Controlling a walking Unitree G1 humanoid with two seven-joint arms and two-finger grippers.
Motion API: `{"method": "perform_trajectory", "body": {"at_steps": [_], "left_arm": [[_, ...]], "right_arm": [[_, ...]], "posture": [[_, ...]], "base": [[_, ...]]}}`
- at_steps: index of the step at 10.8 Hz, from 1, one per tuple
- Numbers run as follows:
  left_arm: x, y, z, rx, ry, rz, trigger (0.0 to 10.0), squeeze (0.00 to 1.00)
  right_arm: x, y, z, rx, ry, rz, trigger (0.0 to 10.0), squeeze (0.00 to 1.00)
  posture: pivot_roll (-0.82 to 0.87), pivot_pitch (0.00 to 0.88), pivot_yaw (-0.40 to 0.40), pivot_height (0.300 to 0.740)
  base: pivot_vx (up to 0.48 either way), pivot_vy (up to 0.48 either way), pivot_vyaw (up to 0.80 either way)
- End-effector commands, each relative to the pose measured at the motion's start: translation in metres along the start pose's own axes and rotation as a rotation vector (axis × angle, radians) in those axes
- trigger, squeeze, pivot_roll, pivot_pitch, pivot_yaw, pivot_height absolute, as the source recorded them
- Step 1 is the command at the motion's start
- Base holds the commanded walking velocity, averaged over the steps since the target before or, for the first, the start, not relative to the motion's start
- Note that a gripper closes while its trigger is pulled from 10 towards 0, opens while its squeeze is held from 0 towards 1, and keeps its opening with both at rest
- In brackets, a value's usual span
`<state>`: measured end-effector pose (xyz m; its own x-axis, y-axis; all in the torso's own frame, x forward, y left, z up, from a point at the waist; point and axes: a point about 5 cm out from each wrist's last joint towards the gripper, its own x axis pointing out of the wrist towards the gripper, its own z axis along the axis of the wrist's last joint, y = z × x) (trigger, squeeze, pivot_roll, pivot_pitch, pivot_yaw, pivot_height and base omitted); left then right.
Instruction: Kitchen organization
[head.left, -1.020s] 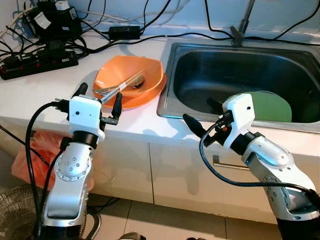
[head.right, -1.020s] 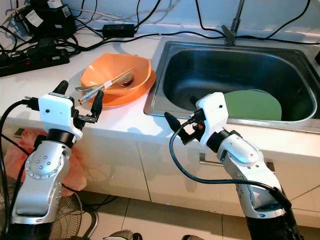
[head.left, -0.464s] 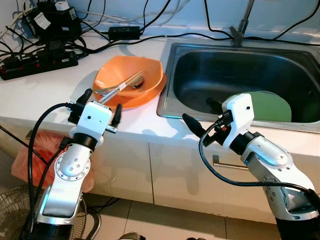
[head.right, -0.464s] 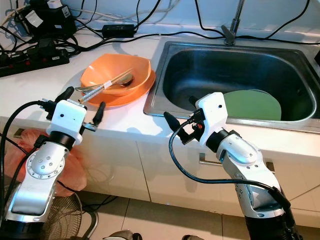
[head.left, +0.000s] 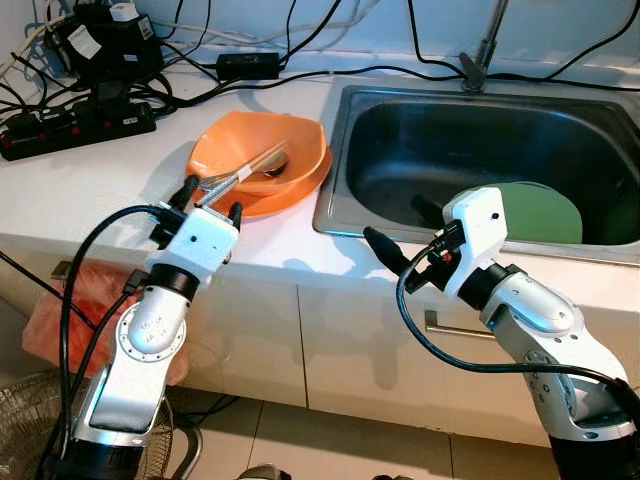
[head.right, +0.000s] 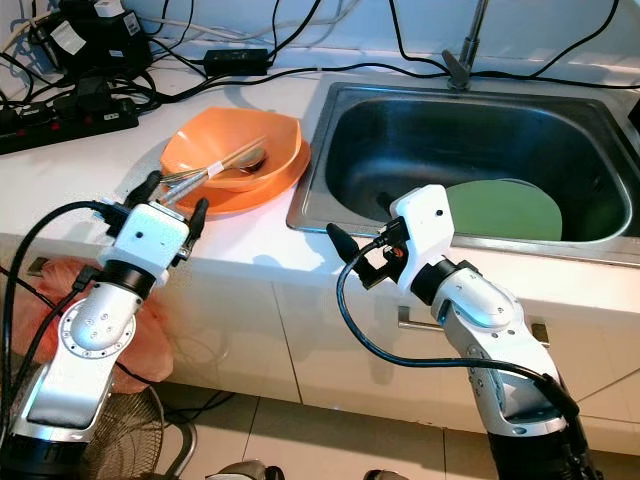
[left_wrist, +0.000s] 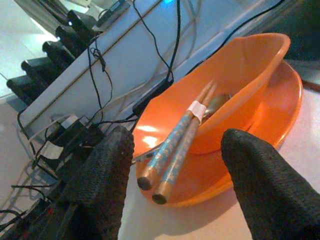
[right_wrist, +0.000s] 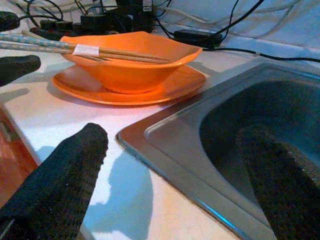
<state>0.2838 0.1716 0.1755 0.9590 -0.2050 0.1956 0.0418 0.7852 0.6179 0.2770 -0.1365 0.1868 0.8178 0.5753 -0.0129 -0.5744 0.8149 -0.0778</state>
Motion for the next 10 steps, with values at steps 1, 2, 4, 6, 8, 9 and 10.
{"method": "perform_trajectory", "body": {"at_steps": [1, 2, 4, 6, 8, 9, 10], "left_arm": [[0.0028, 0.0006, 0.0008, 0.019, -0.008, 0.002, 9.8, 0.00], [0.0029, -0.0001, 0.0003, 0.019, -0.009, 0.000, 7.6, 0.00], [0.0034, -0.0014, -0.0007, 0.010, -0.004, -0.004, 0.0, 0.00], [0.0041, -0.0015, -0.0016, 0.001, -0.001, -0.004, 0.0, 0.00], [0.0036, -0.0003, -0.0039, -0.007, 0.016, 0.011, 0.0, 0.00], [0.0035, 0.0009, -0.0053, -0.011, 0.023, 0.022, 3.3, 0.00], [0.0036, 0.0011, -0.0070, -0.025, 0.036, 0.026, 2.7, 0.00]], "right_arm": [[-0.0003, 0.0008, 0.0004, -0.003, -0.005, -0.002, 10.0, 0.00], [-0.0003, 0.0011, 0.0002, -0.002, -0.006, -0.002, 10.0, 0.00], [-0.0006, 0.0012, 0.0004, -0.001, -0.006, -0.004, 10.0, 0.00], [-0.0008, 0.0015, 0.0005, -0.001, -0.006, -0.005, 10.0, 0.00], [-0.0015, 0.0017, 0.0000, -0.001, -0.004, -0.006, 10.0, 0.00], [-0.0015, 0.0016, -0.0001, 0.000, -0.004, -0.006, 10.0, 0.00], [-0.0016, 0.0014, -0.0003, -0.001, -0.003, -0.006, 10.0, 0.00]], "posture": [[0.05, 0.079, 0.054, 0.740], [0.05, 0.079, 0.055, 0.740], [0.05, 0.080, 0.056, 0.740], [0.05, 0.081, 0.057, 0.740], [0.05, 0.084, 0.057, 0.740], [0.05, 0.085, 0.055, 0.740], [0.05, 0.085, 0.056, 0.740]], "base": [[0.000, 0.000, 0.00], [0.000, 0.000, 0.00], [0.000, 0.000, 0.00], [0.000, 0.000, 0.00], [0.000, 0.000, 0.00], [0.000, 0.000, 0.00], [0.000, 0.000, 0.00]]}}
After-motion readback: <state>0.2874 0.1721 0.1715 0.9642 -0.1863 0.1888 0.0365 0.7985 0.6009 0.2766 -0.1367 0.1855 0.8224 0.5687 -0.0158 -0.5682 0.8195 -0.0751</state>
